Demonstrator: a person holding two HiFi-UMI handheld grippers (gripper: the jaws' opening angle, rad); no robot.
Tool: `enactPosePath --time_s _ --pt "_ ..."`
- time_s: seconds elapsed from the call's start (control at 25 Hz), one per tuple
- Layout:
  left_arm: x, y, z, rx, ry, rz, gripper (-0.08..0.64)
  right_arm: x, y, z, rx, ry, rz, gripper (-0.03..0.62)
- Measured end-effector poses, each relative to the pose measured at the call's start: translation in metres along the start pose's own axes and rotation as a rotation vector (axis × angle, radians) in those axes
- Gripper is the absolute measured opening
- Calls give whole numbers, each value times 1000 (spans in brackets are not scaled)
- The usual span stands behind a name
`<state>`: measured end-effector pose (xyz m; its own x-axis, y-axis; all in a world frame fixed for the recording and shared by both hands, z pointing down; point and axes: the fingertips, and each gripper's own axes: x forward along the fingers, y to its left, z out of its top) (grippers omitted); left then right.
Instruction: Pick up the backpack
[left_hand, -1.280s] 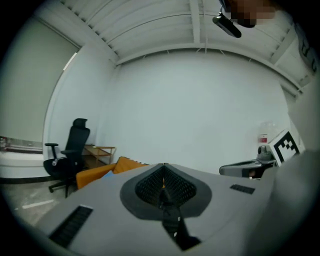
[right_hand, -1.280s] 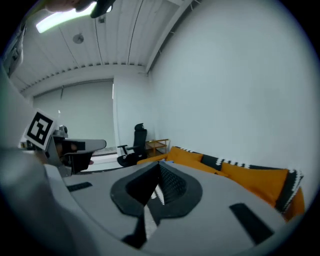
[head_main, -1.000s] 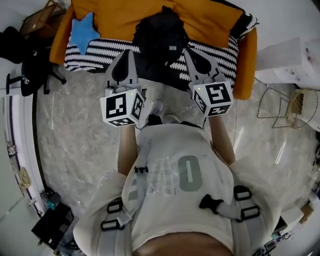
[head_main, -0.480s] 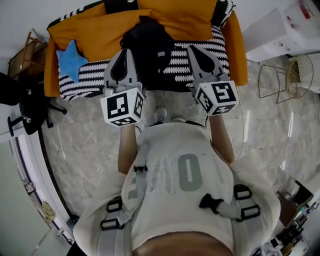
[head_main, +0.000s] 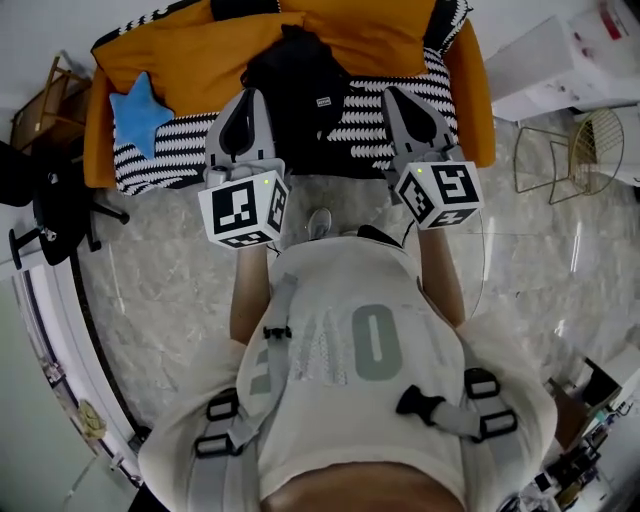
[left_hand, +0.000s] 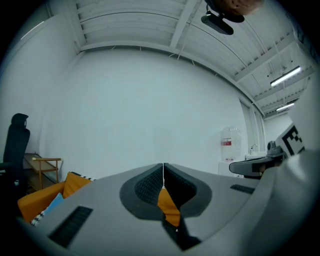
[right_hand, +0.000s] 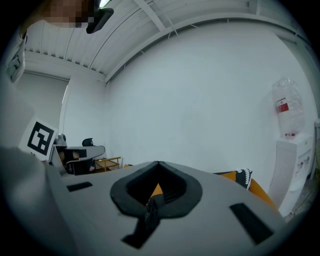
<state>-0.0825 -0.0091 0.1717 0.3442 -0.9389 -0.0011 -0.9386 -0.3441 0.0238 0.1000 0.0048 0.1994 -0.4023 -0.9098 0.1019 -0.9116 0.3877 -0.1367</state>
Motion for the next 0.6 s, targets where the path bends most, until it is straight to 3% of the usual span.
enactPosePath --time_s 0.16,0.2,0.24,0.28,0.32,0.4,0.6 --pt "-16 19 3 -20 -23 -9 27 4 18 -2 5 -7 25 8" --pt "-17 22 5 -30 -31 -23 71 6 22 1 9 -18 32 8" --pt "-17 26 7 -45 -40 -38 164 10 26 3 15 -31 40 131" --pt "-18 30 9 -66 -51 -51 235 13 30 6 22 -48 44 341" --pt "-17 34 10 -90 -67 -62 275 16 33 8 27 -71 42 407" --pt "-14 41 13 -133 -98 -74 354 20 35 12 17 -97 42 411" --pt "6 64 15 -144 -121 -27 373 38 24 15 0 -75 88 413"
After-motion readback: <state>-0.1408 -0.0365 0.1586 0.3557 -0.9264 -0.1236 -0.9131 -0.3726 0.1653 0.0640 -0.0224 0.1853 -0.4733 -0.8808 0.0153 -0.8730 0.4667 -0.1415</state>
